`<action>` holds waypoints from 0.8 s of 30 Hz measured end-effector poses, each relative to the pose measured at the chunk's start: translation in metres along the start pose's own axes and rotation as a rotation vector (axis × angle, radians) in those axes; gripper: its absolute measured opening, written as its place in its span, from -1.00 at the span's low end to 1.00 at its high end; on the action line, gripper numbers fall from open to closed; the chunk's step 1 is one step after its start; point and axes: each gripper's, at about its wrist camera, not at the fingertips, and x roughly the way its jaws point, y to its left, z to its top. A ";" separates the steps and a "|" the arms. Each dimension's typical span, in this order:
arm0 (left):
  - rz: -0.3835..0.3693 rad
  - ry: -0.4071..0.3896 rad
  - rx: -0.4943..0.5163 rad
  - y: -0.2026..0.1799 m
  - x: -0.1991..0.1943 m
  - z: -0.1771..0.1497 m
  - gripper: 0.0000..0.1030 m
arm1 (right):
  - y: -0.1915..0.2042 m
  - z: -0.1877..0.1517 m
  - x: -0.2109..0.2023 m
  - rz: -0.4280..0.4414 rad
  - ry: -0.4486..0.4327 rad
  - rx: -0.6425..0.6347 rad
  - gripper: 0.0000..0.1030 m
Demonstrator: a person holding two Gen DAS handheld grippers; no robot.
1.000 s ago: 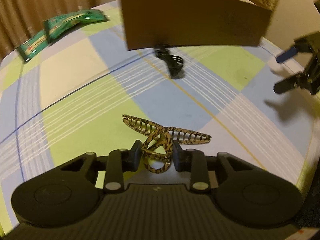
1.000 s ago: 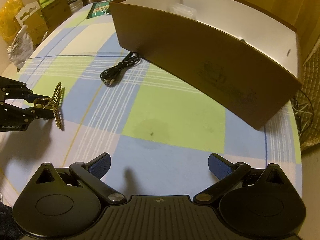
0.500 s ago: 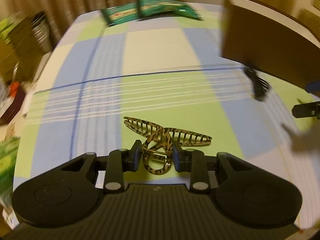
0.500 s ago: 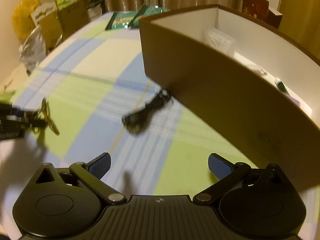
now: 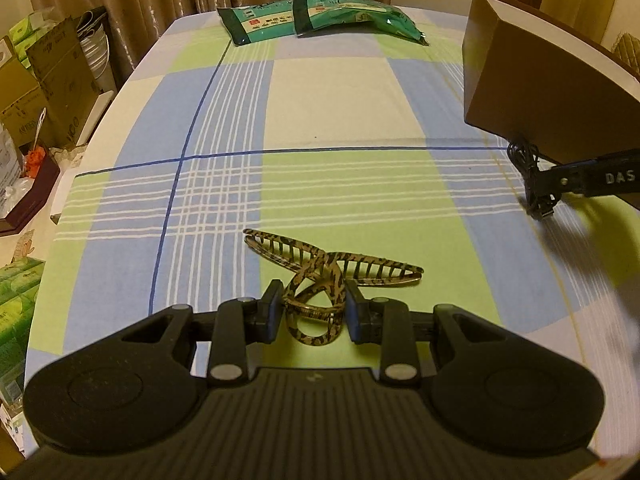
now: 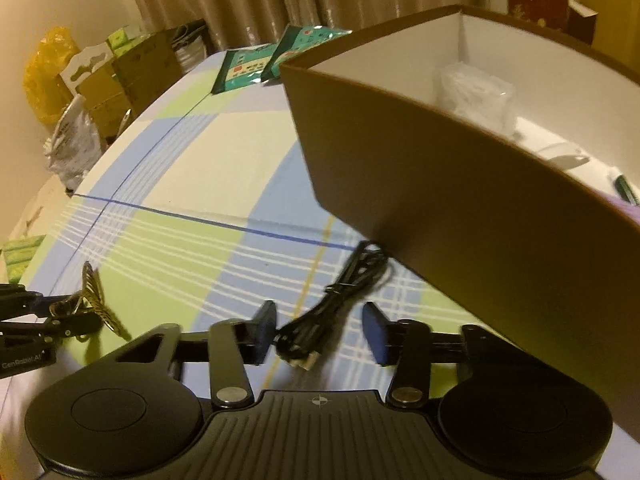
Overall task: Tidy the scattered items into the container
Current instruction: 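Grasp the black USB cable with the right gripper while the left gripper holds the clip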
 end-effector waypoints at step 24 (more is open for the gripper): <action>-0.133 0.002 0.110 -0.059 -0.009 -0.011 -0.49 | -0.015 -0.064 -0.073 -0.046 0.152 -0.116 -0.64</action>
